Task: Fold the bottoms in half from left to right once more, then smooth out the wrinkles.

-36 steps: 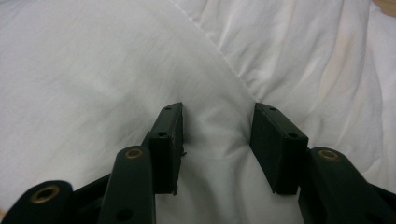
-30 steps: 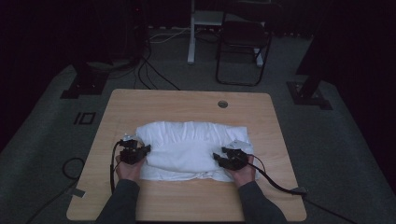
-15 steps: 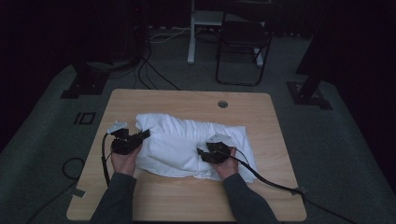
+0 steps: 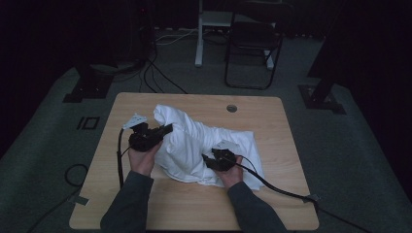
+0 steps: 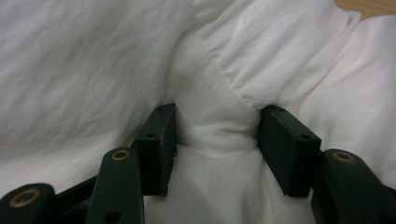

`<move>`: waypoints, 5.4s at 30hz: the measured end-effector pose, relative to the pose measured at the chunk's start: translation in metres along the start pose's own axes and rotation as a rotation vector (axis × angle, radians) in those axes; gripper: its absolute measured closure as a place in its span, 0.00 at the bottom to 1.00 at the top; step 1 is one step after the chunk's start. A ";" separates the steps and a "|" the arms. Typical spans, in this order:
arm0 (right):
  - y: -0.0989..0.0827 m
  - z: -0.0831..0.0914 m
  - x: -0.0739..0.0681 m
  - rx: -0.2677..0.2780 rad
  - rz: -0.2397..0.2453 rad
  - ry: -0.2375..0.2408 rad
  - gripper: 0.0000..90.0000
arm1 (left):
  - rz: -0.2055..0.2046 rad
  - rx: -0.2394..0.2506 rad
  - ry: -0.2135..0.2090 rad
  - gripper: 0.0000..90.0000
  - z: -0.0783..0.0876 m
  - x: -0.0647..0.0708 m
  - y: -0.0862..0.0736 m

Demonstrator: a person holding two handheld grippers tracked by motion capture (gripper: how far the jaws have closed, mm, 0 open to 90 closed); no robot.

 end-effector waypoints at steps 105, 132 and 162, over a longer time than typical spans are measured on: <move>0.015 0.031 0.091 0.029 -0.130 -0.026 0.91 | -0.193 -0.228 0.039 0.71 -0.077 0.012 -0.024; 0.043 0.080 0.067 0.136 -0.055 0.027 0.56 | -0.148 -0.336 0.018 0.67 -0.120 -0.006 -0.088; -0.007 0.104 0.077 0.102 -0.028 -0.038 0.53 | -0.132 -0.309 -0.005 0.53 -0.113 0.000 -0.080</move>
Point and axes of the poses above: each handheld gripper's, and its own axes: z roughly backward along the jaws, y roughly out of its top, x roughly to its right, the point moved 3 cm from there along -z, roughly forward along the jaws, and after that the axes turned 13 degrees about -y, right-handed, at the moved point
